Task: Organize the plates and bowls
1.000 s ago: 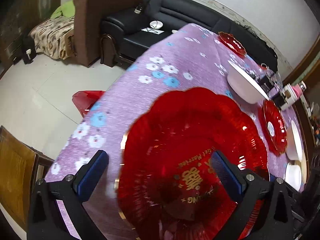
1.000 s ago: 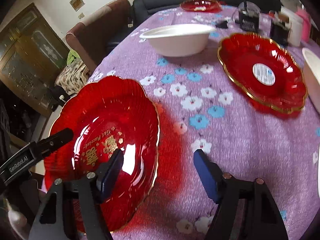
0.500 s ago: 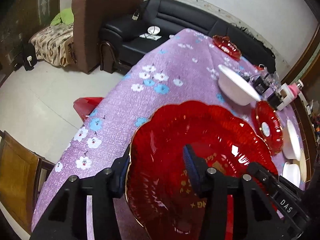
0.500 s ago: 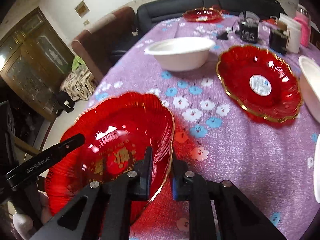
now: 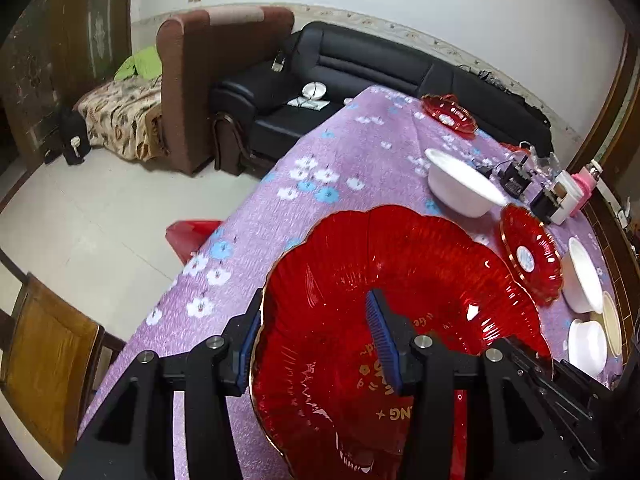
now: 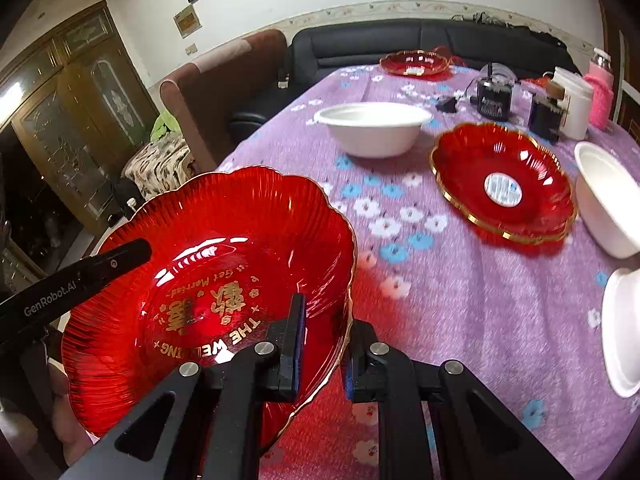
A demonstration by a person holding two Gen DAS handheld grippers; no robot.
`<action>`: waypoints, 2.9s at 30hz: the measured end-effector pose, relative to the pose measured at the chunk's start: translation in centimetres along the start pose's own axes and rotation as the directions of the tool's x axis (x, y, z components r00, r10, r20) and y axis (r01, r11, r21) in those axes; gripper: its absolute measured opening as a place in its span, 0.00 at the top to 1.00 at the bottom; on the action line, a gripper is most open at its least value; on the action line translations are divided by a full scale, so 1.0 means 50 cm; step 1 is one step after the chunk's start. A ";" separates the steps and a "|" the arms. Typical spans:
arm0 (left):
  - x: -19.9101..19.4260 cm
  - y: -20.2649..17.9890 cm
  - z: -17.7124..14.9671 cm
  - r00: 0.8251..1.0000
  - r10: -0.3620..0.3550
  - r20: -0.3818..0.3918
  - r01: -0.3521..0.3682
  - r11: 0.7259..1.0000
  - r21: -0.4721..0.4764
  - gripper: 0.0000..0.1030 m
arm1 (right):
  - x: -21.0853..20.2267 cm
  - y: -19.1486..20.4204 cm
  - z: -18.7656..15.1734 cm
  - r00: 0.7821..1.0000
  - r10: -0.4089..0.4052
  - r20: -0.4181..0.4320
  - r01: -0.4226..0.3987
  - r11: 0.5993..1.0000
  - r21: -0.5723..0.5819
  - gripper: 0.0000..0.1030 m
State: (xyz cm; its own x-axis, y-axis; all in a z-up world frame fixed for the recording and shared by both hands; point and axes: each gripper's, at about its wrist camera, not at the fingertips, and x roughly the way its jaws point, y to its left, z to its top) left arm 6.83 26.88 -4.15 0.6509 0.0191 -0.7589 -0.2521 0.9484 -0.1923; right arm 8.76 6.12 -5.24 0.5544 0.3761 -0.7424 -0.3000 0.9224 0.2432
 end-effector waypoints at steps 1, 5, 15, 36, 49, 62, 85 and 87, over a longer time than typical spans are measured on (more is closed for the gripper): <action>0.007 0.003 -0.003 1.000 0.005 -0.008 -0.005 1.000 -0.006 0.53 | 0.004 0.001 -0.005 1.000 -0.004 -0.002 0.004 1.000 -0.006 0.84; 0.035 0.014 -0.016 0.999 0.032 -0.035 -0.033 0.999 -0.020 0.53 | 0.023 0.007 -0.018 1.000 -0.024 -0.010 0.024 0.999 -0.034 0.84; 0.036 0.020 -0.023 0.999 0.039 -0.023 -0.040 0.998 -0.054 0.47 | 0.053 0.002 -0.028 0.998 -0.042 -0.045 0.041 0.999 -0.032 0.81; -0.248 0.002 -0.056 0.916 0.100 0.389 -0.036 0.985 -0.168 0.14 | -0.118 -0.013 -0.043 0.982 -0.071 0.176 0.077 0.997 -0.032 0.37; -0.325 -0.204 -0.096 0.871 0.007 0.491 -0.034 0.998 0.046 0.00 | -0.285 -0.094 -0.097 0.875 -0.225 0.428 0.242 0.970 0.015 0.12; -0.253 -0.391 -0.137 0.912 -0.106 0.395 0.010 0.971 0.238 0.00 | -0.316 -0.273 -0.133 0.876 -0.325 0.357 0.295 0.945 0.139 0.12; -0.094 -0.476 -0.153 0.976 -0.200 0.088 0.167 0.942 0.291 0.00 | -0.297 -0.372 -0.134 0.876 -0.391 0.281 0.349 0.918 0.189 0.12; -0.089 -0.479 -0.155 0.976 -0.203 0.082 0.171 0.941 0.292 0.00 | -0.296 -0.372 -0.134 0.874 -0.396 0.281 0.356 0.916 0.185 0.12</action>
State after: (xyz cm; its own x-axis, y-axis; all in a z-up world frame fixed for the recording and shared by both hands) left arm 4.42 1.61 -0.98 0.7447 -0.1476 -0.6508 0.0834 0.9882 -0.1286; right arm 0.93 -17.21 -2.97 0.8219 -0.0119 -0.5696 0.0660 0.9950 0.0745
